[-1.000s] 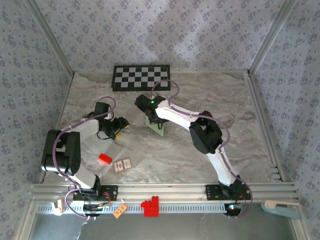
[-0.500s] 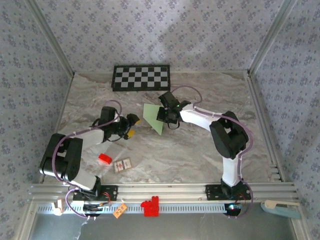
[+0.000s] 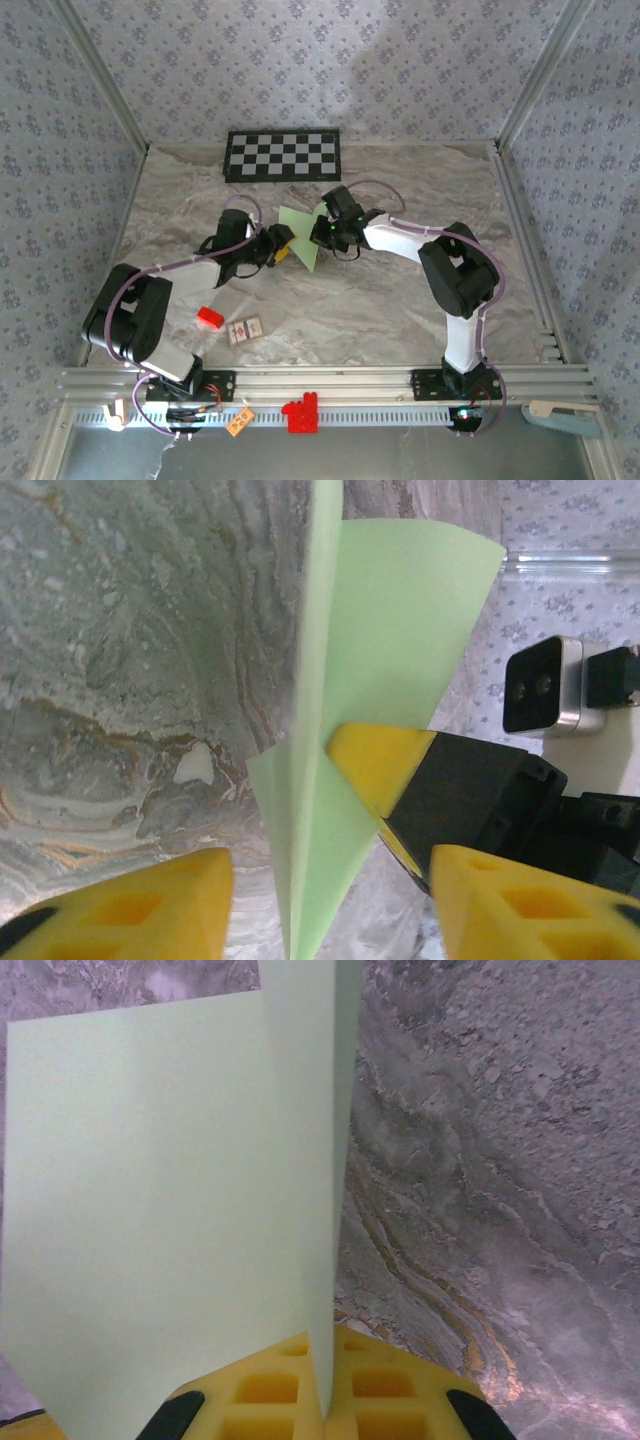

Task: Fold a paper plane with a square sheet of paper (pick it up from the middle)
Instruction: Turn over the paper at the center of the table.

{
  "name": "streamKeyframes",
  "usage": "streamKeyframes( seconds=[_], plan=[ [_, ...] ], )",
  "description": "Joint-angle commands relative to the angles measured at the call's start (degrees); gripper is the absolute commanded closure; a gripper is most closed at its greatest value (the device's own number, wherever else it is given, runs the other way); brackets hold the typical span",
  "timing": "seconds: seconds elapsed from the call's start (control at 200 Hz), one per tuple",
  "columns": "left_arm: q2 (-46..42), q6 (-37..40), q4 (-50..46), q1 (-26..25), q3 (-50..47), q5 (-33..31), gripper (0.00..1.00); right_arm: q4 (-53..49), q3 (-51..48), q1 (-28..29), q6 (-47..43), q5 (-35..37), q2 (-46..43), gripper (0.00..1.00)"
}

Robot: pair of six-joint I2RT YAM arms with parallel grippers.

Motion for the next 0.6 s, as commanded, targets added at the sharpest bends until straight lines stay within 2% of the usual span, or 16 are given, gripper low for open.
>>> streamKeyframes(
  seconds=[0.0,0.435,0.595],
  plan=[
    [1.24,2.18,1.49,-0.88,2.36,-0.93,0.54,1.57,-1.04,-0.42,2.08,-2.27,-2.48,0.94],
    [2.67,11.33,-4.21,-3.04,6.18,-3.82,0.84,4.91,-2.90,-1.13,5.12,-5.48,-2.31,0.93],
    [2.74,17.23,-9.34,-3.52,8.29,-6.10,0.92,4.79,-3.62,-1.70,4.99,-5.11,-2.37,0.85]
  ],
)
